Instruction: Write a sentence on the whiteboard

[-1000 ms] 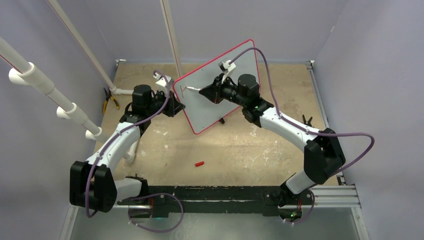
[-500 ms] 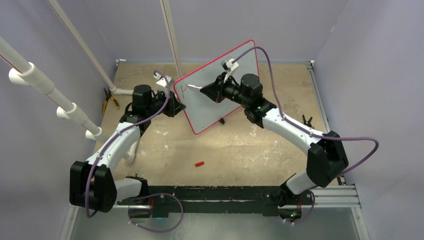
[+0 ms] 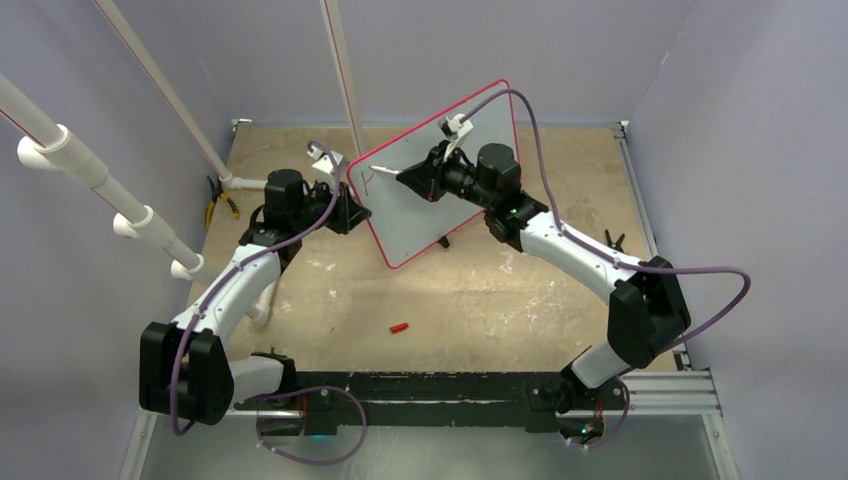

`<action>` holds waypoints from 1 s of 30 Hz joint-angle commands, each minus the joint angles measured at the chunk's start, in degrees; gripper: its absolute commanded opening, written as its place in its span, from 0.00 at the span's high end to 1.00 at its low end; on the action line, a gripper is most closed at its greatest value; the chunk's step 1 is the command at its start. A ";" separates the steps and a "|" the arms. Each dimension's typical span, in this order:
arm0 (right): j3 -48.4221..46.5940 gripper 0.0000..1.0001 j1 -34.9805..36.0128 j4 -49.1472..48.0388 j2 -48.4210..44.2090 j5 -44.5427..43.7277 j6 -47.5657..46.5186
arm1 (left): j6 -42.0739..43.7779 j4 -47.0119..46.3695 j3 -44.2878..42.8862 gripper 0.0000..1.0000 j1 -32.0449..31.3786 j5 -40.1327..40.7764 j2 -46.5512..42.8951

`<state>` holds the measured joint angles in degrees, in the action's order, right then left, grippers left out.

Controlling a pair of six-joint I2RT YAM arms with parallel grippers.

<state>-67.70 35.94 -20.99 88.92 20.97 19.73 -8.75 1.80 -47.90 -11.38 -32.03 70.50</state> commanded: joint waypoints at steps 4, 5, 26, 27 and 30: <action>-1.58 1.00 -0.17 -1.72 0.42 -0.69 -0.07 | 2.25 -1.89 -1.64 1.00 0.13 0.39 -0.36; -1.17 1.00 -0.17 -1.57 0.38 -0.83 -0.12 | 2.19 -1.89 -1.62 1.00 0.17 0.31 -0.36; 8.02 1.00 -0.18 -1.68 -2.09 -0.49 0.58 | 2.02 -1.90 -1.58 1.00 0.15 0.48 -0.54; 8.02 1.00 -0.22 -1.75 -2.51 -0.42 0.64 | 2.02 -1.89 -1.58 1.00 0.16 0.58 -0.54; 8.14 1.00 -0.18 -2.78 -4.26 0.78 0.88 | 2.13 -1.89 -1.53 1.00 0.19 0.80 -0.62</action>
<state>-59.83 35.97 -21.85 88.09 22.44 20.58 -8.78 2.02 -47.90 -11.38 -31.24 70.50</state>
